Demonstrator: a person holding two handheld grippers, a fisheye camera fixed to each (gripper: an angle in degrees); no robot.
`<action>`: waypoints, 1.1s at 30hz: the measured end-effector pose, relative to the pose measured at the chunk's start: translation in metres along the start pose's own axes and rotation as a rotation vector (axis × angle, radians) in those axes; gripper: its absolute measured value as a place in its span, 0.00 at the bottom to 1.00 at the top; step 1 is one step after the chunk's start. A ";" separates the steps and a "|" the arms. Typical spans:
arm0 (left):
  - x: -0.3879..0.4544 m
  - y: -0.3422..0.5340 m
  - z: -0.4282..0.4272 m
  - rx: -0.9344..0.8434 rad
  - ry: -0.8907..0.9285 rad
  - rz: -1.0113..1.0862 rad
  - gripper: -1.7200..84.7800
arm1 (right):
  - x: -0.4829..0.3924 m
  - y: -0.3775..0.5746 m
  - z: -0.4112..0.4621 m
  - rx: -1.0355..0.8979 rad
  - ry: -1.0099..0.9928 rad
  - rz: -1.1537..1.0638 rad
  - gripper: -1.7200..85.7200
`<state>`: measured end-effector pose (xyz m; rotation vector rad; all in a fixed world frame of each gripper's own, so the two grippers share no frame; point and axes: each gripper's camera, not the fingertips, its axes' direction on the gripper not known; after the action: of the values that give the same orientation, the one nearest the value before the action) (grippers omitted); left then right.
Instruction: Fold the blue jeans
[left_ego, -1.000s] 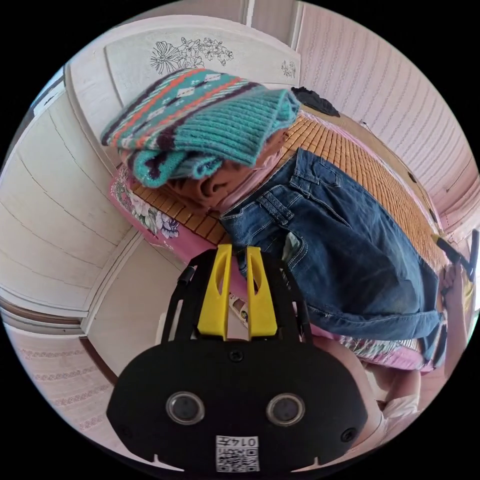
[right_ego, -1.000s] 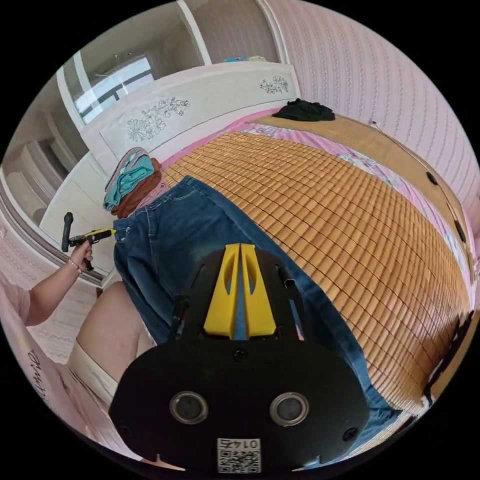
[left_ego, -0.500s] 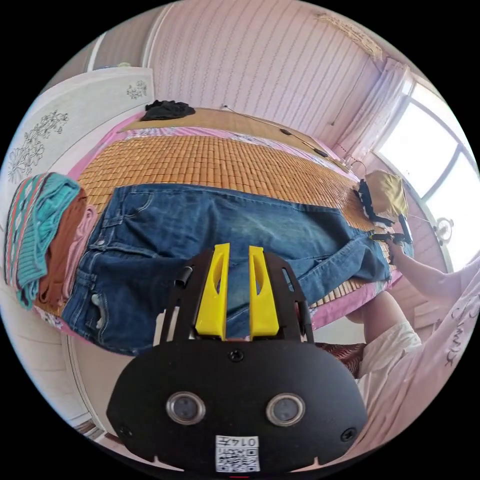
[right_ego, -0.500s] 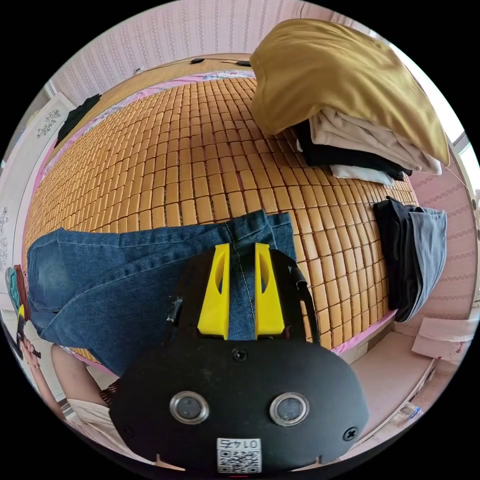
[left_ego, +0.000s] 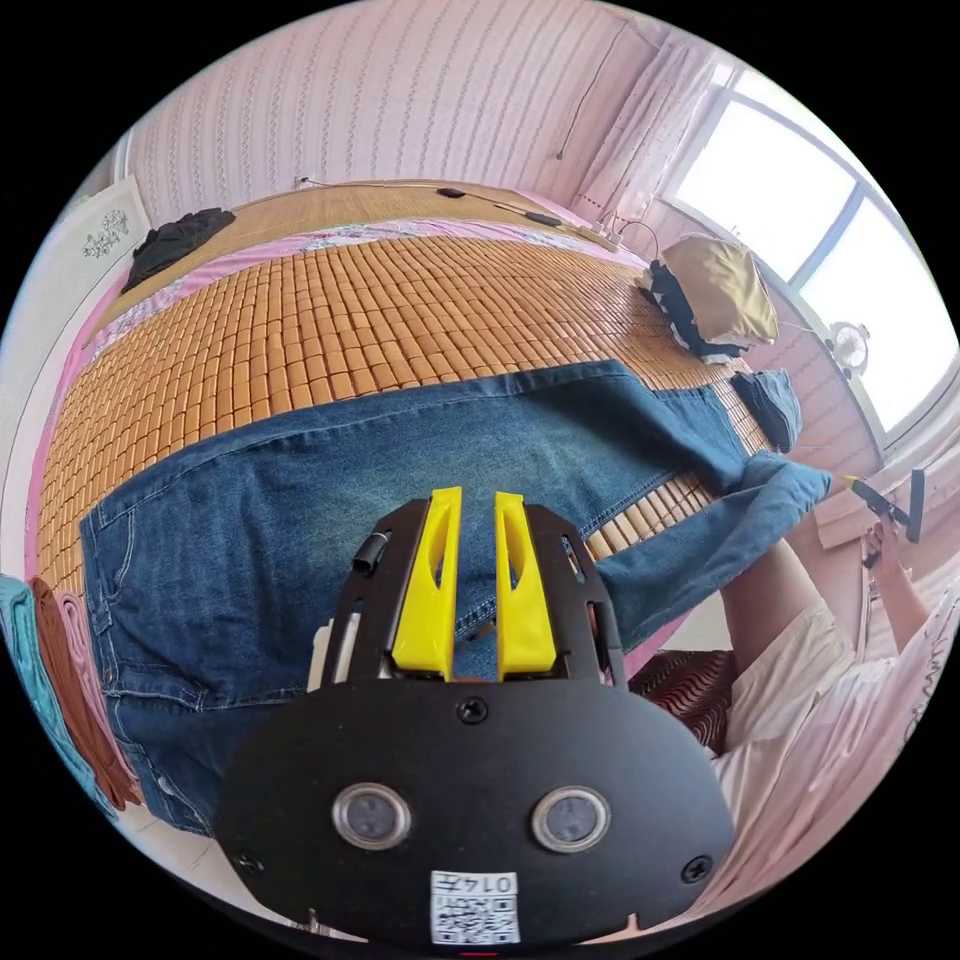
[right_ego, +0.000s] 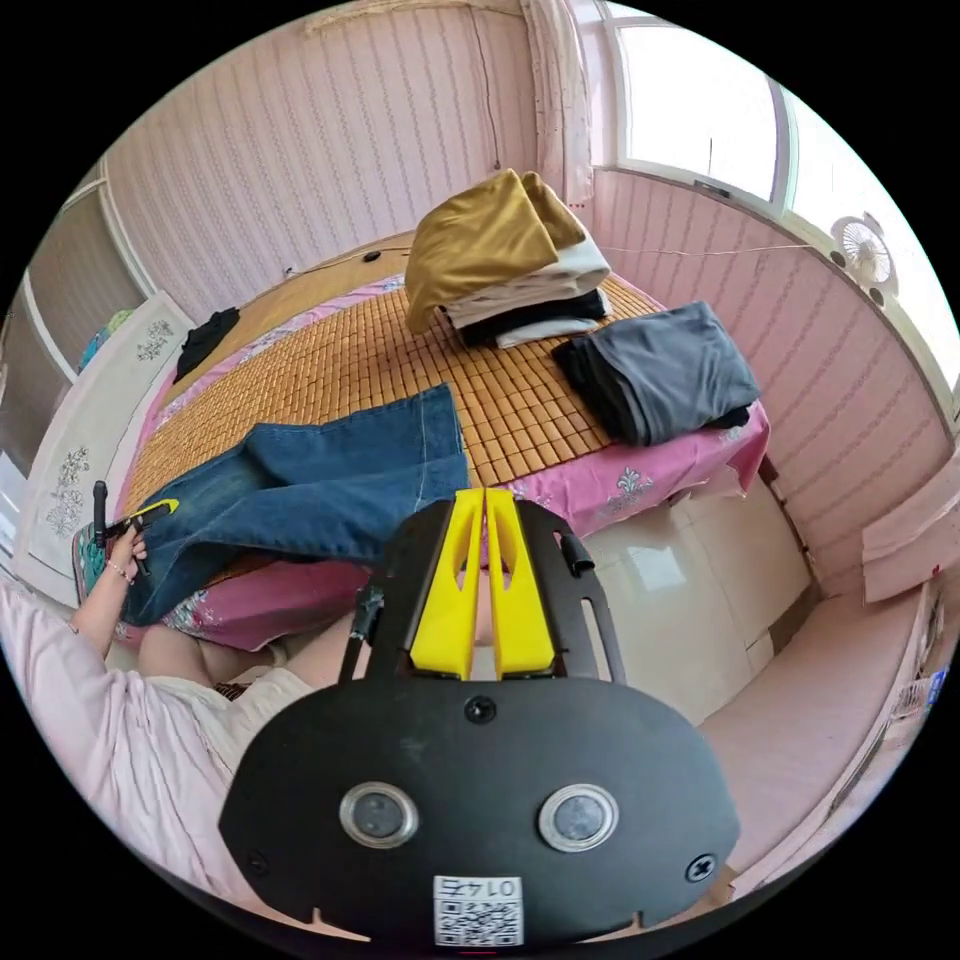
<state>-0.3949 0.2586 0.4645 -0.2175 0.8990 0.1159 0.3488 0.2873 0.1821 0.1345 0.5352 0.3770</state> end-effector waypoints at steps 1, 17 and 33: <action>-0.004 -0.001 0.015 -0.017 -0.007 -0.014 0.09 | 0.001 -0.008 0.005 0.021 -0.021 0.000 0.02; -0.028 -0.036 0.158 -0.209 -0.287 -0.036 0.01 | -0.120 -0.164 0.260 -0.202 0.208 -0.437 0.01; -0.040 -0.004 0.136 -0.040 -0.071 -0.023 0.07 | -0.048 -0.156 0.217 -0.108 -0.038 -0.344 0.03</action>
<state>-0.3154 0.2868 0.5786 -0.2599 0.8237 0.1194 0.4726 0.1183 0.3554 -0.0549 0.4885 0.0675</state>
